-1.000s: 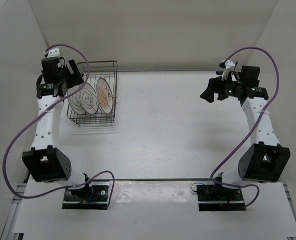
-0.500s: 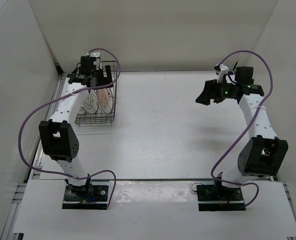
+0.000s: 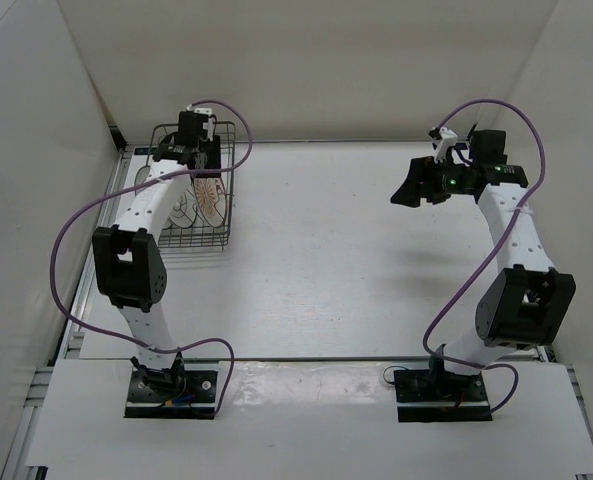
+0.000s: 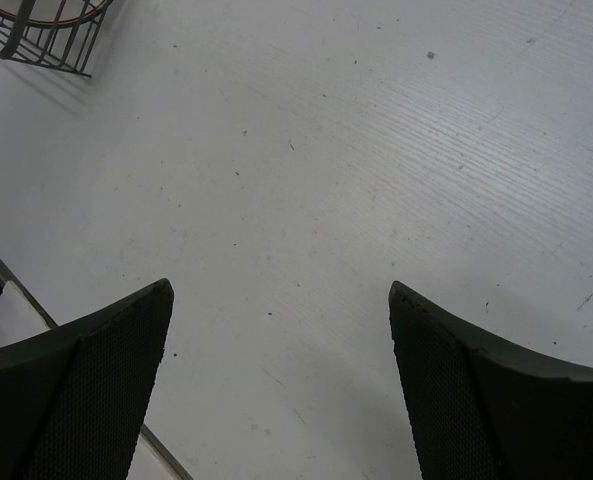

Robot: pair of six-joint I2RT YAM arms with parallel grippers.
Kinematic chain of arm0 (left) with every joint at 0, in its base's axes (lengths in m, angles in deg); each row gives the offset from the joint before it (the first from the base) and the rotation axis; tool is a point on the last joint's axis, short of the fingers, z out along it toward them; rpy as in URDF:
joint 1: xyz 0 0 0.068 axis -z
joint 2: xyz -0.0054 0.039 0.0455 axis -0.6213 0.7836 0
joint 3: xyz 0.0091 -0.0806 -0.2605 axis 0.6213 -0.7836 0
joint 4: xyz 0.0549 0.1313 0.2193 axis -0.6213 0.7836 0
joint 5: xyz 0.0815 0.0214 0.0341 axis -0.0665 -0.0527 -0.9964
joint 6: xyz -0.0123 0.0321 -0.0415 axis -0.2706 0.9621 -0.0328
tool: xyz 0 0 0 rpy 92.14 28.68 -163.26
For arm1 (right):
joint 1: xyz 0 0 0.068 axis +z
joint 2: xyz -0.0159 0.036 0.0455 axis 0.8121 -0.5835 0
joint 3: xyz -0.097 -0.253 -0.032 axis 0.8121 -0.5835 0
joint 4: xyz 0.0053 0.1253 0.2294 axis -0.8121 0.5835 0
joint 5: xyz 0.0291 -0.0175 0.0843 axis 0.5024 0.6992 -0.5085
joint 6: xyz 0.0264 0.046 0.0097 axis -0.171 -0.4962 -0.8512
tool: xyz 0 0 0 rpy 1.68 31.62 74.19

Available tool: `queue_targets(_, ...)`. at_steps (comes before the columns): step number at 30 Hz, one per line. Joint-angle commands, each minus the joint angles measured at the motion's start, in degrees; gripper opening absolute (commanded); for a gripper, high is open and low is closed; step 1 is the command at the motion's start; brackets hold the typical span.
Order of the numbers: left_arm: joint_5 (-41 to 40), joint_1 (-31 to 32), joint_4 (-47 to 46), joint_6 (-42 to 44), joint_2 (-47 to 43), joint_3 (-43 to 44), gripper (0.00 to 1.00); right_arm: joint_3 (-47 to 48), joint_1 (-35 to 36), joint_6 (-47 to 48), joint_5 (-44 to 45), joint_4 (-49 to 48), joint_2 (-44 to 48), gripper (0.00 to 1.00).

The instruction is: Unload the plates from the dish rack

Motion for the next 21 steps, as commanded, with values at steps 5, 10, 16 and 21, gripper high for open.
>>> queue_targets(5, -6.5, 2.4, -4.1, 4.7, 0.9, 2.4, 0.57, 4.8, 0.3, -0.6, -1.7, 1.7, -2.5, 0.9)
queue_targets(10, -8.5, 3.1, -6.5, 9.2, 0.4, 1.9, 0.44, 5.8, 0.4, -1.1, -2.0, 1.4, -3.5, 0.9)
queue_targets(16, -10.3, 4.6, -7.9, 13.3, 0.2, 1.9, 0.28, 6.7, 0.4, -1.4, -2.8, 2.3, -4.6, 0.9)
queue_targets(21, -12.0, 5.0, -8.7, 15.4, -0.5, 1.5, 0.08, 6.8, 0.3, -1.2, -3.2, 2.9, -5.1, 0.9)
